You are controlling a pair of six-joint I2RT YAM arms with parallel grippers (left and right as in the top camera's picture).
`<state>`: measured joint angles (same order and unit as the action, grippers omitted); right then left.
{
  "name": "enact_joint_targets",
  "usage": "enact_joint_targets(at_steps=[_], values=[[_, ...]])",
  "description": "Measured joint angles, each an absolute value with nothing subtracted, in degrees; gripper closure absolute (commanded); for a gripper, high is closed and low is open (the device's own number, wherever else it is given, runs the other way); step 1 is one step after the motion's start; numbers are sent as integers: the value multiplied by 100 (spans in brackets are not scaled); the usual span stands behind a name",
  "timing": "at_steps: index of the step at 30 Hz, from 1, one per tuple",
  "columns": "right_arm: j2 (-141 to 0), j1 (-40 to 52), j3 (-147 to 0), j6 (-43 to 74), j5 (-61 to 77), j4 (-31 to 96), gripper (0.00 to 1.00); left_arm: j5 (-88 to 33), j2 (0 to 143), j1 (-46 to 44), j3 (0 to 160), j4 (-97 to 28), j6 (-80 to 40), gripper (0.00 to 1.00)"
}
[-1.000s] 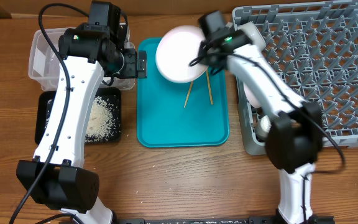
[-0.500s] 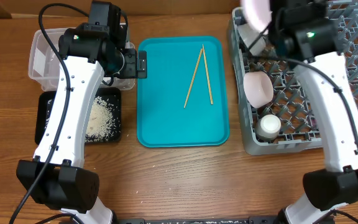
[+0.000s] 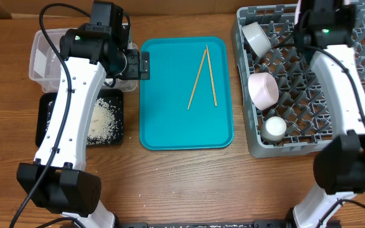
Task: Sort waste into correct bins and load items into the dishwasher
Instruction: 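Lift the white plate and stand it upright in the rack's back row, then reach the right gripper to the chopsticks on the teal tray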
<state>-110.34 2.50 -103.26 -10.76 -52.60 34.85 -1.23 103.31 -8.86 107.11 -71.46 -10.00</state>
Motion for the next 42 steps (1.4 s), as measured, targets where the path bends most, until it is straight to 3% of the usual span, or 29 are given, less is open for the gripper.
enact_joint_targets(at_steps=[8, 9, 11, 12, 15, 20, 27, 29, 34, 42], values=[[-11487, 301, -10121, -1334, -4864, 3437, 96, -123, 10331, -886, 10711, -7146, -1000, 0], [-11511, 305, -10121, -1337, -4818, 3439, 82, -123, 10331, -886, 10711, -7146, -1000, 0], [-11568, 316, -10121, -1354, -4689, 3426, 39, -121, 10331, -886, 10711, -7146, -1000, 0], [-11587, 322, -10121, -1339, -4598, 3435, 25, -123, 10331, -886, 10711, -7146, -1000, 0], [-11620, 349, -10119, -1240, -4390, 3430, 4, -121, 10331, -886, 10711, -7146, -1000, 0], [-11607, 416, -10147, -908, -4084, 3726, 0, -121, 10331, -886, 10711, -7146, -1000, 0], [-10962, 607, -10337, -482, -1824, 4517, 0, -123, 10331, -886, 10711, -7146, -1000, 0], [-10676, 681, -10418, -176, -808, 4501, 13, -121, 10331, -886, 10711, -7146, -1000, 0], [-10416, 932, -10506, 429, 982, 4246, 17, -123, 10331, -886, 10711, -7146, -1000, 0], [-11205, 2047, -10488, 698, 462, 4718, 32, -121, 10331, -886, 10711, -7146, -1000, 0]])
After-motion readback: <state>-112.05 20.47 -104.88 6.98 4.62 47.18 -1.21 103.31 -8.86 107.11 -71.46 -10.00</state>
